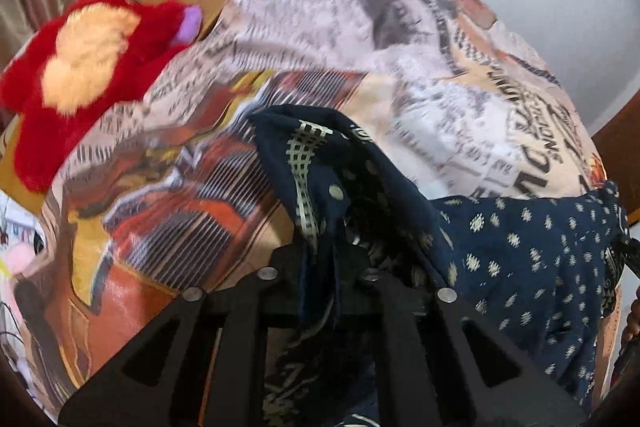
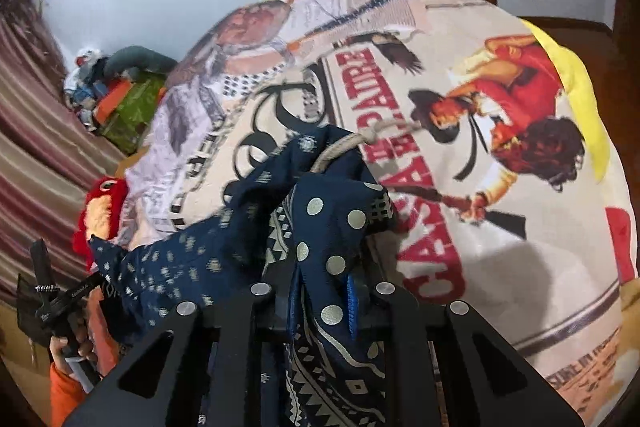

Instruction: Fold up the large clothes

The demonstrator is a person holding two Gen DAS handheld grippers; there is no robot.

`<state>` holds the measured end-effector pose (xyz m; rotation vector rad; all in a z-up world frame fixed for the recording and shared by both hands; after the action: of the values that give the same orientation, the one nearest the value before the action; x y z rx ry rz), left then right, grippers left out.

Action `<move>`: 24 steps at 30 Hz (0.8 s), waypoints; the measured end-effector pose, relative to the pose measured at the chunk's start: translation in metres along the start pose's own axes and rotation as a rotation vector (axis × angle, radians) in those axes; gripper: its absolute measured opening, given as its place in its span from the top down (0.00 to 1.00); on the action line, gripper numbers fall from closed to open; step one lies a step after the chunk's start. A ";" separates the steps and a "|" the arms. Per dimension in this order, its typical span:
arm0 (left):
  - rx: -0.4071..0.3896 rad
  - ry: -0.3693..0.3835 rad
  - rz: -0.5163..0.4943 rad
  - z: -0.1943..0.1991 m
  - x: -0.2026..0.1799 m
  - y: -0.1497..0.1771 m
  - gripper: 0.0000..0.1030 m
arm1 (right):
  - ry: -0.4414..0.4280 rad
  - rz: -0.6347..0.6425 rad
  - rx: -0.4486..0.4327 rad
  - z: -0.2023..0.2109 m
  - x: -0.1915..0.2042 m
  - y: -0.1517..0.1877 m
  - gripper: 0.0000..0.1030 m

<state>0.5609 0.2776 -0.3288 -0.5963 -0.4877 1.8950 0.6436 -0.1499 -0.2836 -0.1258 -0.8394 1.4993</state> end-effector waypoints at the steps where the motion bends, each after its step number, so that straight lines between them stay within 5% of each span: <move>1: -0.004 -0.012 -0.003 0.001 0.005 0.001 0.90 | 0.002 0.001 0.009 0.000 -0.001 0.003 0.86; 3: -0.004 -0.019 -0.008 0.005 0.010 0.004 0.87 | 0.011 0.026 0.027 0.004 -0.003 0.009 0.82; 8: -0.004 -0.023 0.002 0.033 0.021 0.012 0.85 | 0.085 0.106 0.054 0.032 -0.018 0.020 0.53; 14: -0.072 -0.025 -0.115 0.103 0.012 0.024 0.82 | 0.075 0.150 0.007 0.100 -0.011 0.036 0.42; 19: -0.139 0.018 -0.237 0.165 -0.012 0.053 0.45 | 0.049 0.216 -0.052 0.163 0.017 0.053 0.31; 24: -0.161 0.070 -0.322 0.210 -0.032 0.096 0.36 | 0.033 0.262 -0.100 0.212 0.046 0.081 0.21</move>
<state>0.3753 0.1988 -0.2123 -0.6451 -0.6539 1.5348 0.4529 -0.1867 -0.1573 -0.3448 -0.8976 1.6943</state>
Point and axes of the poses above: each gripper's, at about its wrist camera, not at the fingertips, and z roughly against the way its jaws point, x to its left, y to its underside, the point moved 10 cm from there along -z, roughly the way its jaws point, and after that the axes turned 8 degrees about -x, right-handed, at the moved point
